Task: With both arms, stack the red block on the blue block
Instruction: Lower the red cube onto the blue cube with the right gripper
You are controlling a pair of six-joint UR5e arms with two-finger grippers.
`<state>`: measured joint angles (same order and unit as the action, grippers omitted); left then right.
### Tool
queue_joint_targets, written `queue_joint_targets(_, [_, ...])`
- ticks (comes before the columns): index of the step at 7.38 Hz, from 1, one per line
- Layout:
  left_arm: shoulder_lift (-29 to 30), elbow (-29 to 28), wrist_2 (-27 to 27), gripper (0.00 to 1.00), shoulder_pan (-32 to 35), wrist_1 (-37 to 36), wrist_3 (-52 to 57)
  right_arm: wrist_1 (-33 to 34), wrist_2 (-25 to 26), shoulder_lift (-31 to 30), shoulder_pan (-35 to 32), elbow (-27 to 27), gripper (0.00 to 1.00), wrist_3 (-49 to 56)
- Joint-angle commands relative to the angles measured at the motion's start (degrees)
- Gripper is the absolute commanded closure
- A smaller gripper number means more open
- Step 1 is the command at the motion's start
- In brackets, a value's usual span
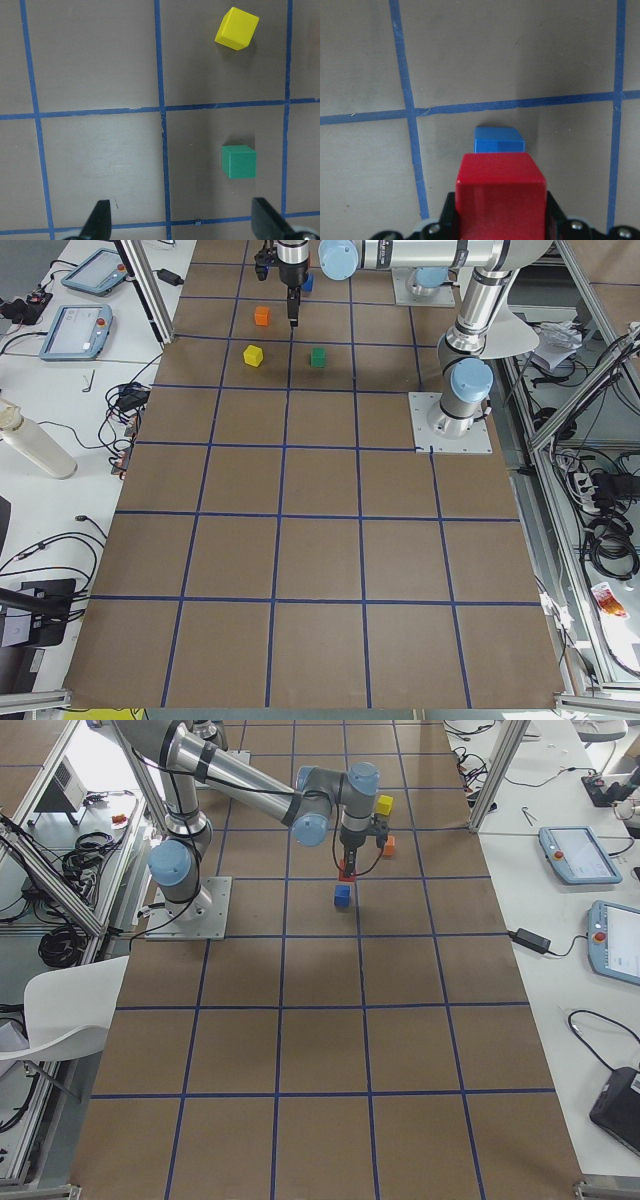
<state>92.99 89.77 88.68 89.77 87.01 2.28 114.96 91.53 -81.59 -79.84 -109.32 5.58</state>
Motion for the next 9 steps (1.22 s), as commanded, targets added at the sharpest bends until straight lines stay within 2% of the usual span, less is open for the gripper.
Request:
queue_joint_targets(1, [0.00,-0.12,0.00,0.00,0.05,0.00,0.01,9.78,0.06,-0.24,0.65,-5.44,0.96,-1.62])
queue_joint_targets(3, [0.26,-0.12,0.00,0.00,0.05,0.00,0.01,12.39,0.58,0.82,0.65,-6.61,0.96,-0.67])
queue_joint_targets(4, [0.27,-0.12,0.00,0.00,0.05,0.00,0.01,12.13,3.11,0.81,0.65,-6.78,0.96,-0.66])
queue_joint_targets(8, [0.18,-0.04,0.00,0.00,0.14,0.00,0.01,11.69,1.65,0.73,0.56,-6.78,0.95,-1.10])
queue_joint_targets(9, [0.26,-0.04,0.00,0.00,0.14,0.00,0.01,11.69,-0.28,0.90,0.56,-6.78,0.95,-1.45])
